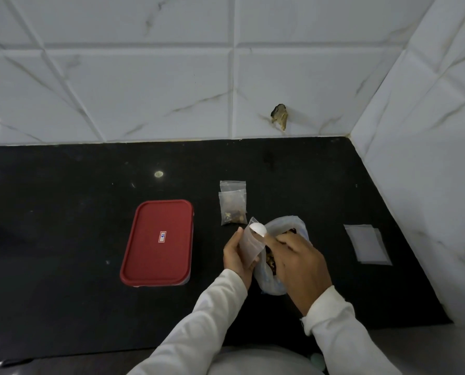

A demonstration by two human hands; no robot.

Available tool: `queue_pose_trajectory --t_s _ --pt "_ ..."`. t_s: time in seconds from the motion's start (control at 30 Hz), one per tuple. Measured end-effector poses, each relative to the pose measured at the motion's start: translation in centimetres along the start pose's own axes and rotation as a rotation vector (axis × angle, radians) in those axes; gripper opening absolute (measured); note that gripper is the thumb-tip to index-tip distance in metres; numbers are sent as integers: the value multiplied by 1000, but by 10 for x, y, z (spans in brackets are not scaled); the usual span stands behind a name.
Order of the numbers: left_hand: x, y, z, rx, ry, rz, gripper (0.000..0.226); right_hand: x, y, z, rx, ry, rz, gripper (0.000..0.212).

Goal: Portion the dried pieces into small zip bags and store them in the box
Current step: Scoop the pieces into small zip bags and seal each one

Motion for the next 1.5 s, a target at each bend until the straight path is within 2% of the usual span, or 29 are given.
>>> queue_pose_trajectory --t_s 0.07,0.2,0.33,0.43,0.5,0.57,0.63,0.67,0.77,0.9,0.93,1.03,1.1,1.17,1.2,1.3,1.5 --pt "0 1 0 -8 7 2 44 -4 -1 -1 20 48 49 27" --pt "-4 0 0 -14 9 0 43 -6 3 -2 60 77 58 35" --pt "-6 -1 2 23 -5 -23 46 -6 13 8 146 -77 104 30" --pt "-3 3 2 44 15 -28 60 -10 24 31 216 -315 177 14" --pt "-1 6 2 47 15 -17 63 -21 21 52 184 -393 121 9" --pt "0 7 -1 39 19 -7 58 -35 2 77 150 -469 -63 15" --pt "1 8 -4 35 22 10 51 -49 -19 89 157 -601 -314 20" --pt "2 8 -5 33 24 18 50 -53 -25 90 136 -576 -347 19" --pt "5 8 -9 16 29 21 49 -55 -33 79 88 -503 -376 17" --pt "10 9 -12 32 36 39 47 -57 -39 62 421 -680 -249 15" --pt "11 8 -13 42 36 44 47 -57 -40 60 419 -694 -258 13" --pt "13 5 -14 45 31 61 48 -54 -48 61 323 -609 -349 21" --pt "14 3 -14 31 22 80 48 -49 -50 61 149 -432 -525 28" --pt "16 3 -15 27 18 86 50 -46 -48 63 125 -368 -653 32" --pt "17 4 -16 27 21 82 52 -46 -47 64 174 -386 -664 29" --pt "18 5 -16 35 22 57 52 -42 -42 73 357 -473 -511 18" --pt "12 2 -12 30 6 22 43 -34 -42 88 481 -706 -565 20"
Point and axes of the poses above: each hand's wrist, its own x-axis towards the middle knuckle, its own y-axis out of the back of the hand, z = x × y, the point moved 3 cm from there along x, towards the middle knuckle, and after that the axes turned 8 degrees about y, right-handed, at the moved point
